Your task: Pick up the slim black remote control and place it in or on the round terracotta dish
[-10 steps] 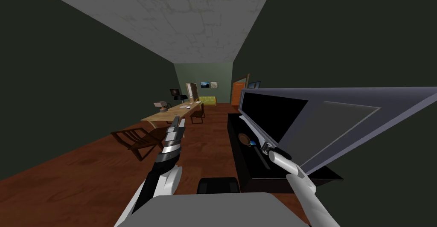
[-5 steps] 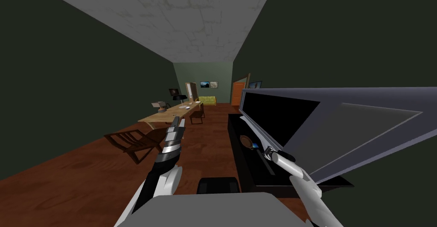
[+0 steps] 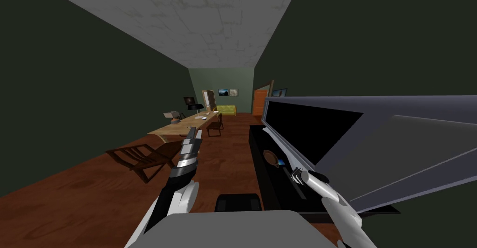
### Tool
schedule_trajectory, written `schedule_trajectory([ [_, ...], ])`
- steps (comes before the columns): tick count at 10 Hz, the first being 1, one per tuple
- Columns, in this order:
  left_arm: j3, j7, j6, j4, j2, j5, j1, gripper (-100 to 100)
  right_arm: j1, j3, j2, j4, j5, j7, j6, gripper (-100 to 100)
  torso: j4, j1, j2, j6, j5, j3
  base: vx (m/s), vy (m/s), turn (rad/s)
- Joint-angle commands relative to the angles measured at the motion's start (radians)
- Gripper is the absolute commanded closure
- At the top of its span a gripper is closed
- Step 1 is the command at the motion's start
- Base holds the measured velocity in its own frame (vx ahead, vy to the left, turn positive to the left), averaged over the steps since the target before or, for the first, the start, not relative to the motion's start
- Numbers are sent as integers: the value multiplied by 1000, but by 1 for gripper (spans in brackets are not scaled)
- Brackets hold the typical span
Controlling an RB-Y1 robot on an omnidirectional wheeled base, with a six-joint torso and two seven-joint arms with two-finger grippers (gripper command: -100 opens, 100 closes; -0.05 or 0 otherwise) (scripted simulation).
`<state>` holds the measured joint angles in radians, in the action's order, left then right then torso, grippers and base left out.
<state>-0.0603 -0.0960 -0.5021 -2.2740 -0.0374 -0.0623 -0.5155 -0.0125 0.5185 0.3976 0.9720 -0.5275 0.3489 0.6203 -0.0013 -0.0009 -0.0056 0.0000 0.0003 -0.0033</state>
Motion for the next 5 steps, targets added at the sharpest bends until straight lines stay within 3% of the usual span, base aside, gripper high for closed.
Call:
schedule_trajectory([
  [1, 0, 0, 0, 0, 0, 0, 0, 0, -14, 3, 12, -50, -22, 2, 4, -100, 0, 0, 0, 0, 0, 0, 64, 2, -7],
  [3, 0, 0, 0, 0, 0, 0, 0, 0, -13, 22, 31, -127, -68, 38, 50, -100, 0, 0, 0, 0, 0, 0, 94, 5, 4],
  [5, 0, 0, 0, 0, 0, 0, 0, 0, -11, 30, 39, -180, -90, 55, 70, -100, 0, -1, -1, 0, 0, -1, 95, -17, 4],
])
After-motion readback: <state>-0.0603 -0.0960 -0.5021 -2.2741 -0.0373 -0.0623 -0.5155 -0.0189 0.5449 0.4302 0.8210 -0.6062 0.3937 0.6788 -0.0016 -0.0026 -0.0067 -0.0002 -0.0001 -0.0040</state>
